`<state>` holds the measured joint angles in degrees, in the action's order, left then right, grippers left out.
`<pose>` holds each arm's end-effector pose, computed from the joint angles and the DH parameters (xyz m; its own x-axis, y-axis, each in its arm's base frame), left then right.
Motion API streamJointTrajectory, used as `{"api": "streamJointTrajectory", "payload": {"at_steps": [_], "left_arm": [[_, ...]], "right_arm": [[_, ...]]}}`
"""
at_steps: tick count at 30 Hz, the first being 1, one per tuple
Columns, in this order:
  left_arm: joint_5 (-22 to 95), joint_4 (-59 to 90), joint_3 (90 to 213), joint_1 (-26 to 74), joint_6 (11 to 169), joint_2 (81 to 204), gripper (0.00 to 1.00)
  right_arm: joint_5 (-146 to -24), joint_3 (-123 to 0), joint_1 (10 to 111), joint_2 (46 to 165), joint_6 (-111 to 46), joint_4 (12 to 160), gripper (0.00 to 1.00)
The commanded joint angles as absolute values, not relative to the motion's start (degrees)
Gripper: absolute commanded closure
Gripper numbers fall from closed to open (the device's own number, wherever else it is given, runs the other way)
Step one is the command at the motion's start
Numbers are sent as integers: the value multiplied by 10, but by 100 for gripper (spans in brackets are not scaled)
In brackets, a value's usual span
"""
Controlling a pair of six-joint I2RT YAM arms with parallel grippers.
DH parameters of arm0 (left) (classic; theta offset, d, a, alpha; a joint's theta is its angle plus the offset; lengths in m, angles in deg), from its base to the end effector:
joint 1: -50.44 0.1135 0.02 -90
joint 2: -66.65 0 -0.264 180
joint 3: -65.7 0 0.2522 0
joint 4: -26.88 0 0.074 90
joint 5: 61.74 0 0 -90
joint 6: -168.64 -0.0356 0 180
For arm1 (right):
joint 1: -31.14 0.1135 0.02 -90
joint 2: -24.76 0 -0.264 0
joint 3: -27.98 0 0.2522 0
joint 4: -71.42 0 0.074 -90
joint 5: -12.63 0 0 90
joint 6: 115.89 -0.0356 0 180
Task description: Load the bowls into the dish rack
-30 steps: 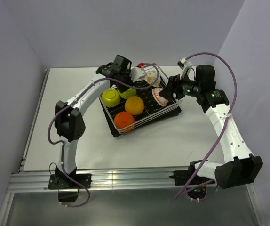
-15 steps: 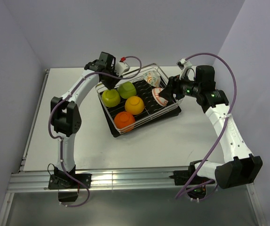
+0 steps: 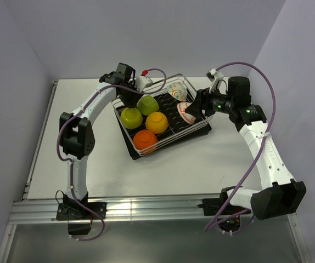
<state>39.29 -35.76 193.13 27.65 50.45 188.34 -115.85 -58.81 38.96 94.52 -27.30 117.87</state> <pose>0.4299 -0.1880 0.2721 -0.4556 0.6944 -0.5570 0.7848 0.6086 0.1167 0.2531 0.0571 0.3850 -0.5023 -0.0495 -0.8633 -0.6313 0.7032 0.3270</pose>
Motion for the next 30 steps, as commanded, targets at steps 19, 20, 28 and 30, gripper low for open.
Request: {"api": "streamJointTrajectory", "payload": {"at_steps": [19,20,28,30], "left_arm": [[451,-378,1962,270,538,1808,29],[451,-366,1965,271,545,1802,29],[476,-285,1978,275,654,1720,1],[479,-272,1977,275,694,1704,1]], "right_arm": [[-1162,-607,383,931,-267,1181,28],[-1161,-607,384,931,-268,1181,28],[-1144,-624,383,919,-269,1194,24],[-1134,-627,384,915,-266,1203,21]]}}
